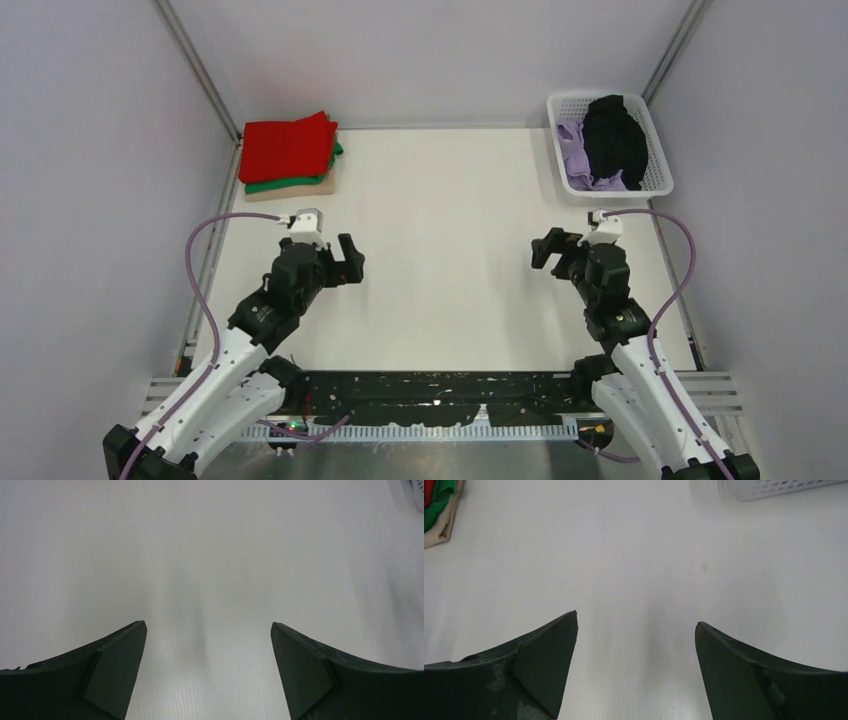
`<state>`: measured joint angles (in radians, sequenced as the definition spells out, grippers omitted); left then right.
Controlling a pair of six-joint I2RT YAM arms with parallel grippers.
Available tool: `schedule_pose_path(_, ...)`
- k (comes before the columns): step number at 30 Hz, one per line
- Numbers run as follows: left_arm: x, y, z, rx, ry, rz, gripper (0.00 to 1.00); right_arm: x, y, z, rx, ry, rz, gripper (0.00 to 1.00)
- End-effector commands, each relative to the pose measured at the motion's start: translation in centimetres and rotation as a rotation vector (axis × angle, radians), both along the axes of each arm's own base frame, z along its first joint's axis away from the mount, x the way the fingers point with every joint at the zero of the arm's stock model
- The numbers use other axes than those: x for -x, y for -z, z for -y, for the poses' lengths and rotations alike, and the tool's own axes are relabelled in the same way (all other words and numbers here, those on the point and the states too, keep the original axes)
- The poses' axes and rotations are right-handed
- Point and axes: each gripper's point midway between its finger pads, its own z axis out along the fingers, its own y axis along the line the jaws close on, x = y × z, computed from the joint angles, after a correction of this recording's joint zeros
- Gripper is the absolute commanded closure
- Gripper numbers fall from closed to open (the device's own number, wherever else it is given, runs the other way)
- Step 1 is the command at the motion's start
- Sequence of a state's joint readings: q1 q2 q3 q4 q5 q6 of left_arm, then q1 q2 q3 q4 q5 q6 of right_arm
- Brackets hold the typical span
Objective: Fold and stack the t-shirts
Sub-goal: Grab crumpled tshirt from bin with the right arm
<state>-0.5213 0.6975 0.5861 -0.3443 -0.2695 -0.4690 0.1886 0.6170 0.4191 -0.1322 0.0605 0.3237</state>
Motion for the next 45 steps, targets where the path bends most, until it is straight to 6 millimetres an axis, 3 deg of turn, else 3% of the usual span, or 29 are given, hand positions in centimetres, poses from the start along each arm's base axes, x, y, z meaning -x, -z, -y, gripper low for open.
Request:
schedule_pose_path(1, -0.7, -2.1, 0.0, 0.015, -0.015, 0.055, 0.0, -1.2, -3.9, 1.4, -0.052, 0.118, 0.097, 0.05)
schedule_pose_path(8, -1.0, -2.0, 0.1, 0.014, -0.019, 0.052, 0.0, -3.4, -7.8, 5.7, 0.061, 0.358, 0.128, 0.05)
schedule_pose_path(12, -1.0, -1.9, -0.1, 0.004, -0.026, 0.046, 0.0, -6.3, -9.0, 7.4, 0.108, 0.43, 0.069, 0.05)
schedule_pose_path(16, -0.9, -1.7, -0.4, -0.012, -0.031, 0.04, 0.0, -10.9, -9.0, 8.2, 0.081, 0.416, -0.05, 0.05)
schedule_pose_path(20, -0.8, -1.2, -0.6, -0.014, -0.042, 0.034, 0.0, -16.4, -8.6, 7.6, 0.044, 0.356, -0.127, 0.04)
schedule_pose_path(23, -0.8, -1.0, -0.8, -0.025, -0.054, 0.029, 0.01, -21.2, -7.3, 8.8, 0.012, 0.37, -0.156, 0.01)
schedule_pose_path(25, -0.9, -0.8, -1.0, -0.03, -0.065, 0.026, 0.0, -24.0, -6.2, 9.1, -0.021, 0.34, -0.181, 0.04)
schedule_pose_path(29, -1.0, -0.6, -1.0, -0.04, -0.064, 0.014, 0.0, -28.8, -4.5, 8.5, -0.099, 0.242, -0.193, 0.14)
schedule_pose_path(30, -1.0, -0.5, -1.2, -0.049, -0.073, 0.011, 0.0, -29.7, -2.8, 8.5, -0.113, 0.243, -0.218, 0.16)
schedule_pose_path(31, -1.1, -0.3, -1.4, -0.06, -0.084, 0.004, 0.01, -30.7, -3.7, 8.6, -0.124, 0.238, -0.187, 0.18)
schedule_pose_path(32, -1.1, -0.3, -1.5, -0.065, -0.091, -0.003, 0.01, -31.5, -2.4, 8.5, -0.139, 0.23, -0.204, 0.21)
schedule_pose_path(33, -1.1, -0.3, -1.6, -0.067, -0.096, -0.006, 0.0, -32.3, -3.2, 8.5, -0.145, 0.219, -0.176, 0.23)
schedule_pose_path(34, -1.1, -0.2, -1.6, -0.072, -0.095, -0.012, 0.0, -32.9, -2.0, 8.4, -0.147, 0.213, -0.192, 0.28)
schedule_pose_path(35, -1.1, -0.2, -1.6, -0.076, -0.096, -0.014, 0.0, -33.5, -2.5, 8.4, -0.151, 0.209, -0.176, 0.3)
schedule_pose_path(38, -1.3, 0.1, -1.8, -0.086, -0.112, -0.021, 0.0, -34.3, -1.3, 8.9, -0.161, 0.242, -0.184, 0.43)
schedule_pose_path(42, -1.5, 0.1, -1.4, -0.084, -0.098, -0.026, 0.0, -34.7, -0.7, 9.1, -0.178, 0.254, -0.17, 0.7)
schedule_pose_path(45, -1.6, -0.1, -1.5, -0.092, -0.103, -0.032, 0.0, -34.7, -2.0, 9.4, -0.173, 0.259, -0.133, 0.91)
